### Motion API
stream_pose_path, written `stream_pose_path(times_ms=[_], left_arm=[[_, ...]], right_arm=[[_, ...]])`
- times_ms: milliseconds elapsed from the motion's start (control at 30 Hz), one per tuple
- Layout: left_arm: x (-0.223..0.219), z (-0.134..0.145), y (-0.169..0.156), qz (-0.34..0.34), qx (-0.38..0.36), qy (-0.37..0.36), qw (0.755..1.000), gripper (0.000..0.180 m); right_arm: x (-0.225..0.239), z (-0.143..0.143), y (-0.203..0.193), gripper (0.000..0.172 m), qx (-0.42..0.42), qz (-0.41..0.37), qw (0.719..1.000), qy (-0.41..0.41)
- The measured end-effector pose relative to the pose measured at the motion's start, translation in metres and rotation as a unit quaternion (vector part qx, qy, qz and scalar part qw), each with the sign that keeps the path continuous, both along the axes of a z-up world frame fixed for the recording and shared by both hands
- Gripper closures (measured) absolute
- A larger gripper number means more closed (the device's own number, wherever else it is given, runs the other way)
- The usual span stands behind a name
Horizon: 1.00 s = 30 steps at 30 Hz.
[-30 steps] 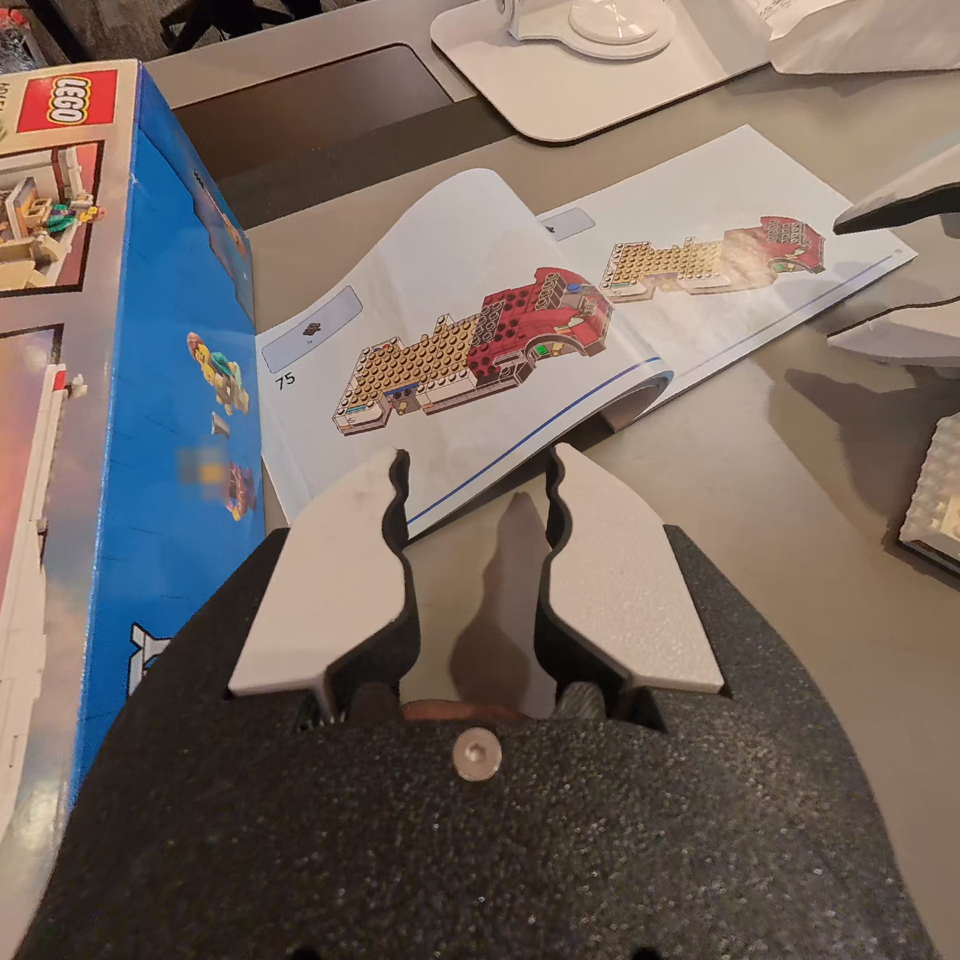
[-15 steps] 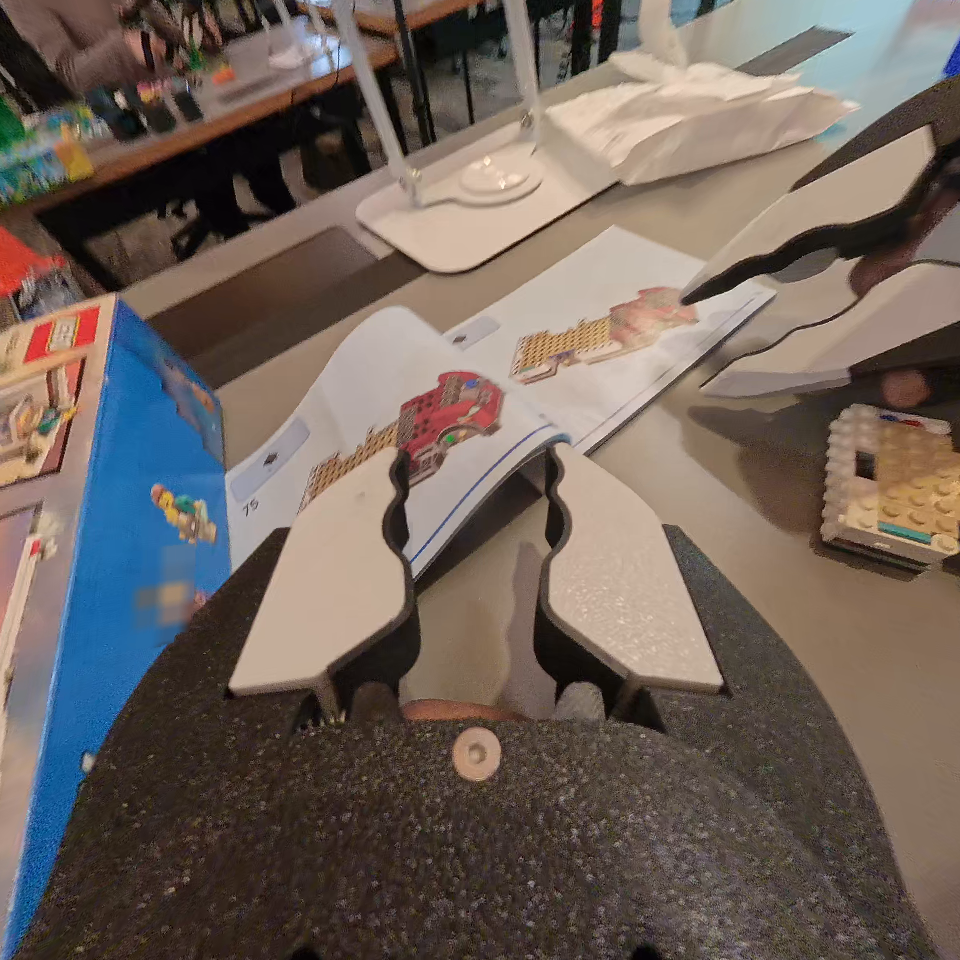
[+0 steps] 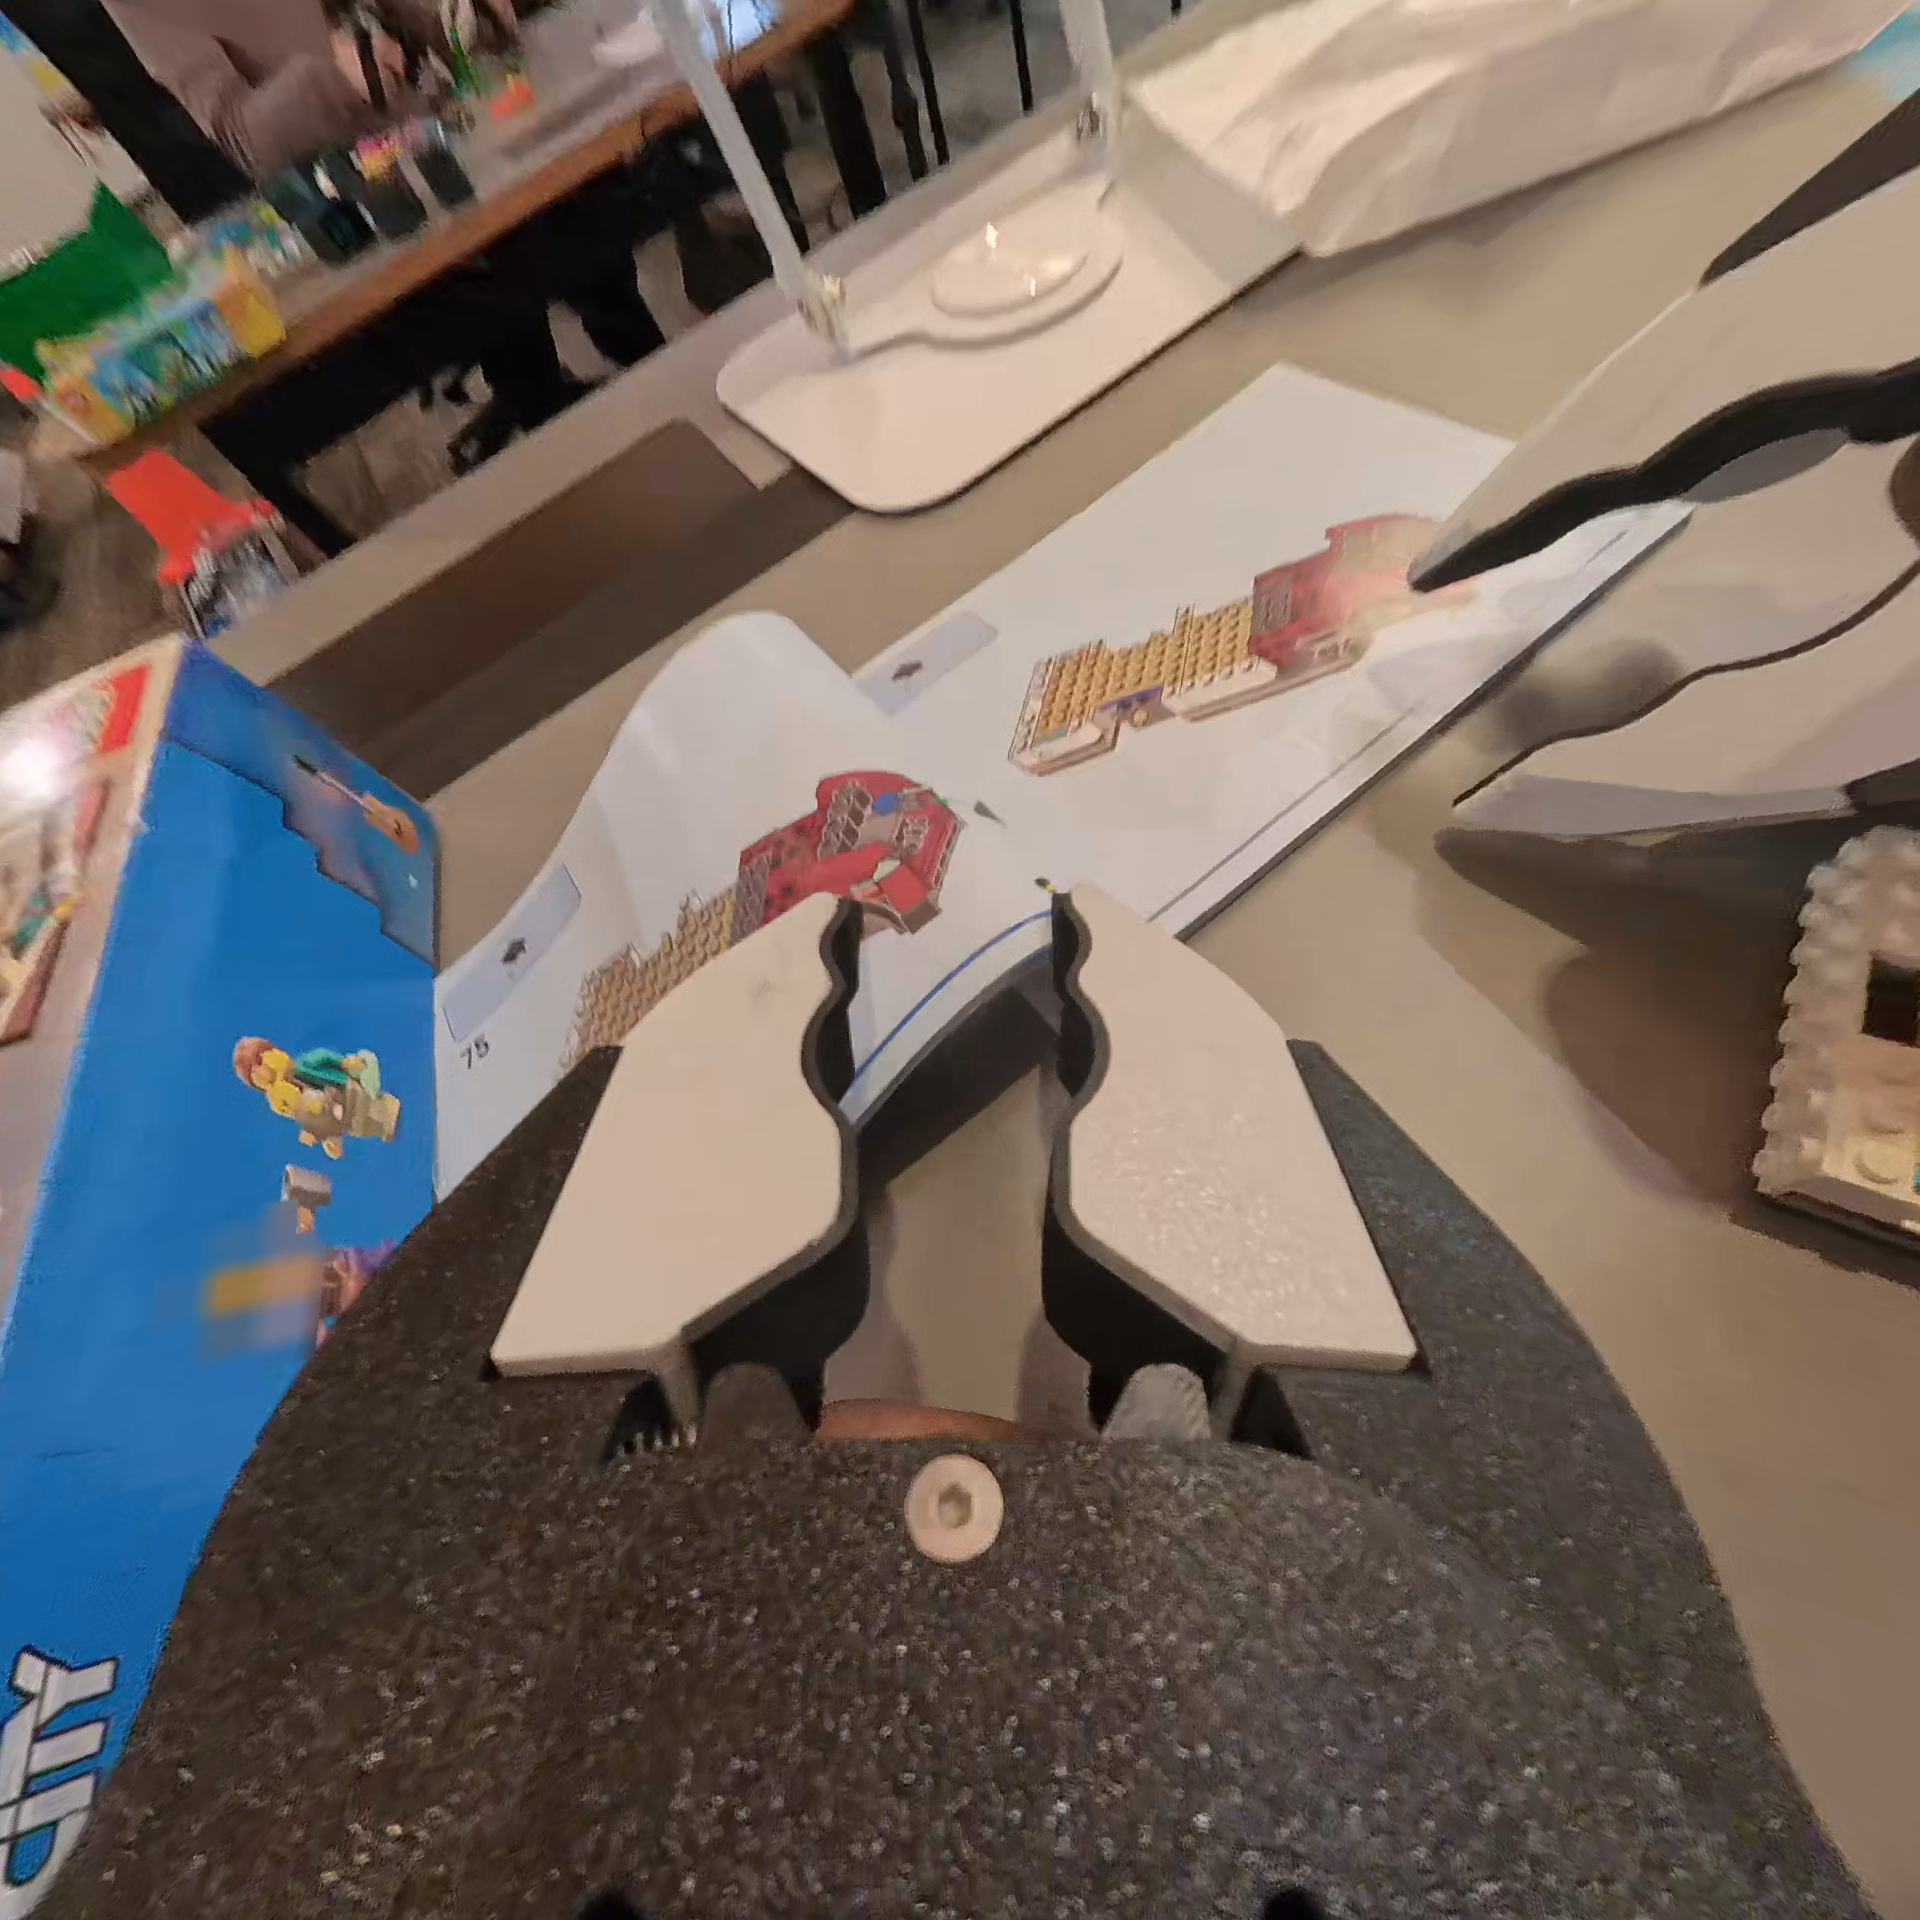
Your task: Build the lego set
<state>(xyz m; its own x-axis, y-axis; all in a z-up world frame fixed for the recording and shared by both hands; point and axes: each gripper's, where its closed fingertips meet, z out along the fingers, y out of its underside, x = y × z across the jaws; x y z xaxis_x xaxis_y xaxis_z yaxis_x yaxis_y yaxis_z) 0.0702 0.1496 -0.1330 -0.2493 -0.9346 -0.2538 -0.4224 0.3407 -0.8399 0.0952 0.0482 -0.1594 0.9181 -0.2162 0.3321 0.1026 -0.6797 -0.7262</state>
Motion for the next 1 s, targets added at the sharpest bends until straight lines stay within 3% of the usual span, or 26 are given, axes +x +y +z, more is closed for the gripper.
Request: stream_pose_path(times_ms=[467, 1000], left_arm=[[-0.007, -0.01, 0.019, 0.034, -0.091, 0.055, 0.994, 0.145], [-0.007, -0.01, 0.018, 0.033, -0.088, 0.054, 0.994, 0.145]], right_arm=[[0.0, 0.0, 0.0, 0.126, -0.001, 0.001, 1.0, 0.002], [0.0, -0.001, 0.0, 0.126, -0.001, 0.002, 1.0, 0.002]])
